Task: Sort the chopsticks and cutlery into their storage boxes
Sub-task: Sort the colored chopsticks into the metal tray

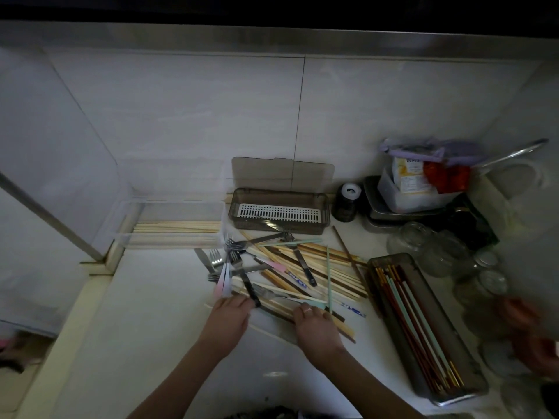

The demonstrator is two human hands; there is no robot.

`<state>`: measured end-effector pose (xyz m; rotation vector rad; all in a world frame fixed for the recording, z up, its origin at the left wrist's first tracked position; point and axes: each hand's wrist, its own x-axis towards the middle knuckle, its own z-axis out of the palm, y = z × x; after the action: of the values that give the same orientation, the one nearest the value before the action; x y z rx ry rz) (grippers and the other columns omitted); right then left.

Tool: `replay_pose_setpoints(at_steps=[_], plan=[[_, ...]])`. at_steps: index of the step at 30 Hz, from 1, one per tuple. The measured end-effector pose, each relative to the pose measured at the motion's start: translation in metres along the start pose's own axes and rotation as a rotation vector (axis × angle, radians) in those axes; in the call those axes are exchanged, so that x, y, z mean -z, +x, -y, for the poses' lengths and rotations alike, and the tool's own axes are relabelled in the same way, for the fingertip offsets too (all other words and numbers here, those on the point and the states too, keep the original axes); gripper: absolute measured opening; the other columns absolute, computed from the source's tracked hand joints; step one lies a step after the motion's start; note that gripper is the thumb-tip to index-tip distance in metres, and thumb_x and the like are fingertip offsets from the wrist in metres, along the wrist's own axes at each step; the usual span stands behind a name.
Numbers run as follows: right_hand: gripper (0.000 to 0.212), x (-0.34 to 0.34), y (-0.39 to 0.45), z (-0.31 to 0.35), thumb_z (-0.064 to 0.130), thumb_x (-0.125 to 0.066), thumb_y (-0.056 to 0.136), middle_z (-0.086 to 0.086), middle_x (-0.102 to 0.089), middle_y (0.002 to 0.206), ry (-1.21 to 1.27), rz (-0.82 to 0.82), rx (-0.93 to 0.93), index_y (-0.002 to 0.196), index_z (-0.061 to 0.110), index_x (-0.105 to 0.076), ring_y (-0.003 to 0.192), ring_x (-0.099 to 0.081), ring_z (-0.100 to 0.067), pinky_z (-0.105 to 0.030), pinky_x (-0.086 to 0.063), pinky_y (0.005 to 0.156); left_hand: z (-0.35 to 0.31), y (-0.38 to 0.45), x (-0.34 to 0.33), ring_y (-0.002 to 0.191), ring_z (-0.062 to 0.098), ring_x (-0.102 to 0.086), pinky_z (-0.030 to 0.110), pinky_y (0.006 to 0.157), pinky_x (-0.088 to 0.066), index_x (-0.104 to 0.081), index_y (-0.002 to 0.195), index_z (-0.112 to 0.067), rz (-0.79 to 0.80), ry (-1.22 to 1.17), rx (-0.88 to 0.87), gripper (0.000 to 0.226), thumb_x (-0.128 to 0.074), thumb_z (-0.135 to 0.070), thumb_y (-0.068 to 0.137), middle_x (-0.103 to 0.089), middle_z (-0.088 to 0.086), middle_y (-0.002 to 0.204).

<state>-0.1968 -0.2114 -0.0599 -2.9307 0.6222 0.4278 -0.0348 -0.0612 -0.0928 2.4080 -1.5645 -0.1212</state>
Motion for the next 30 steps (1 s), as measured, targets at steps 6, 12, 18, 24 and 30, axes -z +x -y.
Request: replay_pose_setpoints(at_steps=[6,12,18,24,30], plan=[[0.050,-0.009,-0.007,-0.003,0.008,-0.052,0.091,-0.016,-0.041,0.141,0.064,-0.056,0.023,0.138,0.008,-0.035,0.127,-0.044,-0.032,-0.044,-0.041,0.102,-0.003,0.010,0.001,0.072,0.011,-0.065,0.023,0.065,-0.051,-0.066,0.088,-0.029,0.041,0.018,-0.009,0.036,-0.079,-0.021,0.056,-0.065,-0.011,0.082],[0.038,-0.009,-0.014,-0.013,0.018,-0.041,0.098,-0.008,-0.042,0.141,0.204,-0.068,0.030,0.135,0.015,-0.040,0.129,-0.042,-0.022,-0.036,-0.033,0.109,-0.001,0.012,-0.002,0.075,0.023,-0.066,0.026,0.063,-0.051,-0.067,0.089,-0.015,0.107,-0.024,0.019,0.025,-0.070,-0.010,0.065,-0.067,0.003,0.089],[0.060,-0.018,-0.016,-0.016,0.022,-0.093,0.038,-0.008,-0.070,0.092,-0.036,-0.127,0.066,0.093,0.015,-0.070,0.079,-0.070,-0.021,-0.033,-0.059,0.057,-0.006,0.014,0.001,0.065,0.023,-0.064,0.024,0.055,-0.048,-0.065,0.083,-0.013,0.164,-0.035,-0.016,0.026,-0.079,-0.008,0.063,-0.064,0.006,0.082],[0.064,-0.008,-0.020,-0.026,0.020,-0.092,0.041,-0.005,-0.070,0.080,-0.035,-0.186,0.054,0.098,0.017,-0.062,0.072,-0.069,-0.020,-0.029,-0.057,0.049,-0.005,0.016,-0.001,0.057,0.017,-0.061,0.021,0.049,-0.043,-0.054,0.076,-0.022,0.065,-0.011,-0.106,0.006,-0.058,-0.025,0.077,-0.059,-0.003,0.070],[0.055,0.009,-0.043,-0.080,0.014,-0.062,0.082,-0.003,-0.063,0.102,0.175,-0.365,-0.207,0.130,0.029,-0.039,0.085,-0.061,-0.018,-0.033,-0.054,0.071,-0.029,0.031,0.011,0.076,0.010,-0.060,0.020,0.063,-0.049,-0.050,0.100,-0.023,-0.097,-0.072,-0.045,0.022,-0.040,-0.032,0.084,-0.062,-0.006,0.086]])
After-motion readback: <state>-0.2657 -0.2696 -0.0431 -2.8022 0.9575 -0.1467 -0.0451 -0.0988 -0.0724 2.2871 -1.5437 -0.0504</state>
